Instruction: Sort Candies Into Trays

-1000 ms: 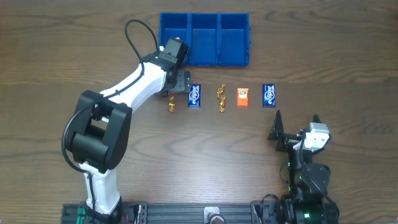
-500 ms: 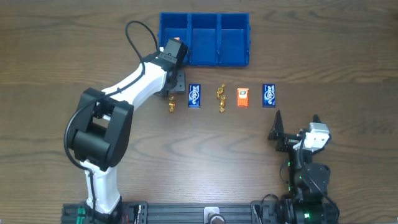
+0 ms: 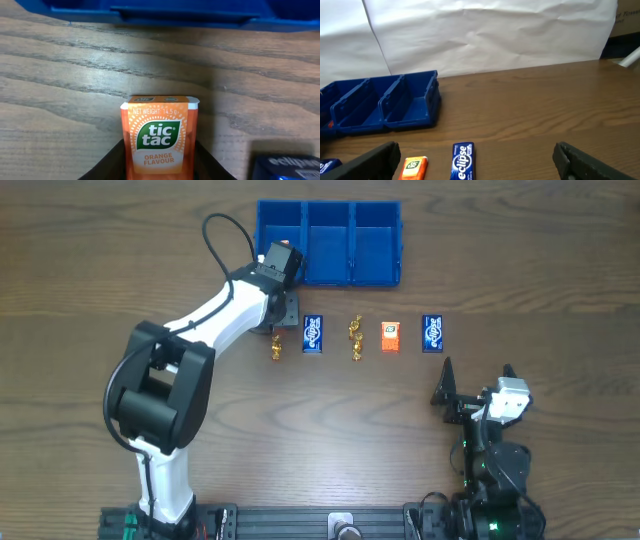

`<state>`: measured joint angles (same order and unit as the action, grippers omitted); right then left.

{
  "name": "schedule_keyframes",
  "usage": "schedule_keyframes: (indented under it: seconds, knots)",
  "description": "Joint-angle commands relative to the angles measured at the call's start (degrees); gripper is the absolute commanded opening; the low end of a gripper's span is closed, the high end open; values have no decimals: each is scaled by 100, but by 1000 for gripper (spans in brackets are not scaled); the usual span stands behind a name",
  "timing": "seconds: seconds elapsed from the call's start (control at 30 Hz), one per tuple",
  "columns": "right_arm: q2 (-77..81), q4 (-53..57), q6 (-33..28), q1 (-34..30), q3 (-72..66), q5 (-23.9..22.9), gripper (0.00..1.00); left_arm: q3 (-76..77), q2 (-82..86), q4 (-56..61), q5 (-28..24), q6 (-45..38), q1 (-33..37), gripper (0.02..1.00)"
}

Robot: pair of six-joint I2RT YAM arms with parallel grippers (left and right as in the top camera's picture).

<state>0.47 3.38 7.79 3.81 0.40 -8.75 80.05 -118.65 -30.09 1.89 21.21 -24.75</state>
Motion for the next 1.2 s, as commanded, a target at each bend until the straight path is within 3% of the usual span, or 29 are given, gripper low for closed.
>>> schedule_keyframes:
  seconds: [0.03, 0.17, 0.3, 0.7, 1.1, 1.2]
  knots:
    - [-33, 37, -61, -31, 4, -13, 998, 61, 999, -9, 197, 70, 17, 286]
    - [-33, 35, -61, -31, 4, -13, 998, 595, 1556, -9, 852, -155, -94, 288]
    - [-33, 37, -61, -31, 4, -15, 998, 1836, 1204, -81, 1016, -518, 39, 288]
    - [-33, 35, -61, -31, 4, -15, 998, 2780, -461, -136, 398, -577, 413, 308]
    - [-33, 35, -61, -31, 4, -15, 998, 2780, -671, -55, 313, -603, 417, 323]
    - [-33, 37, -61, -31, 4, -13, 998, 2780, -671, -48, 315, -647, 417, 389]
